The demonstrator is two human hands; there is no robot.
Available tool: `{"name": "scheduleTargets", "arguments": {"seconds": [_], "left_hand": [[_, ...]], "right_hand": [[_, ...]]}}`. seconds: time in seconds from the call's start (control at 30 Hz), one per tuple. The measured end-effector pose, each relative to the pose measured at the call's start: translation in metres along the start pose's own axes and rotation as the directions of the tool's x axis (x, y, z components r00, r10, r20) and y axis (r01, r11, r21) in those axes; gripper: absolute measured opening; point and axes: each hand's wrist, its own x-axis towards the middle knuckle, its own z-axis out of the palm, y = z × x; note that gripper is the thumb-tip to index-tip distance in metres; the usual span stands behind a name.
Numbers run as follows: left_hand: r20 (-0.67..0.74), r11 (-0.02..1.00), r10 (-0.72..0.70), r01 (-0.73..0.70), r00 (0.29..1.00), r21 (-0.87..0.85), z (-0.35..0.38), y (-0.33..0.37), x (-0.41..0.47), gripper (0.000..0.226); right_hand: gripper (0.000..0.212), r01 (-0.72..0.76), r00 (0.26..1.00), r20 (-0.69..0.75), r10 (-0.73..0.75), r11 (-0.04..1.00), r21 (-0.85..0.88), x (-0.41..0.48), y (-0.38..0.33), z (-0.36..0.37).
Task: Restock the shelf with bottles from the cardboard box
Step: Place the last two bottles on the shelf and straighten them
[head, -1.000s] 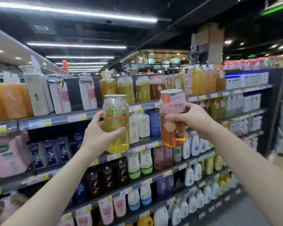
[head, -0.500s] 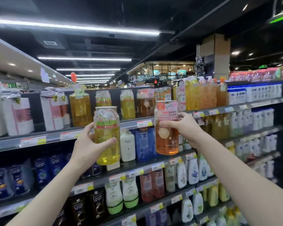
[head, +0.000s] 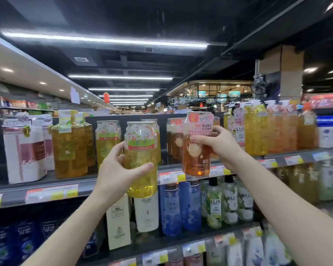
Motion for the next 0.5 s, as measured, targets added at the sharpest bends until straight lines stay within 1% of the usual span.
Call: {"name": "scheduleTargets", "arguments": {"seconds": [0.07,0.17,0.33,0.5], "left_hand": [[-0.028,1.000,0.002,-0.002,1.000,0.006,0.010,0.001,0.012,0.077],[-0.066,1.000,0.002,-0.001,0.998,0.013,0.024,-0.001,0.023,0.078],[-0.125,0.998,-0.018,0.025,0.992,0.051,0.039,0.002,0.031,0.076],[-0.157,0.995,-0.026,0.041,0.987,0.090,0.047,0.003,0.044,0.076]], "right_hand": [[0.060,0.001,1.000,0.010,-0.001,1.000,0.022,0.023,0.008,0.002],[0.060,0.004,0.998,0.069,-0.005,1.000,0.011,0.049,0.019,0.007],[0.041,0.016,0.983,0.184,-0.013,1.000,-0.016,0.081,0.033,0.013],[0.035,0.003,0.976,0.220,-0.001,1.000,-0.008,0.107,0.048,0.018]]}}
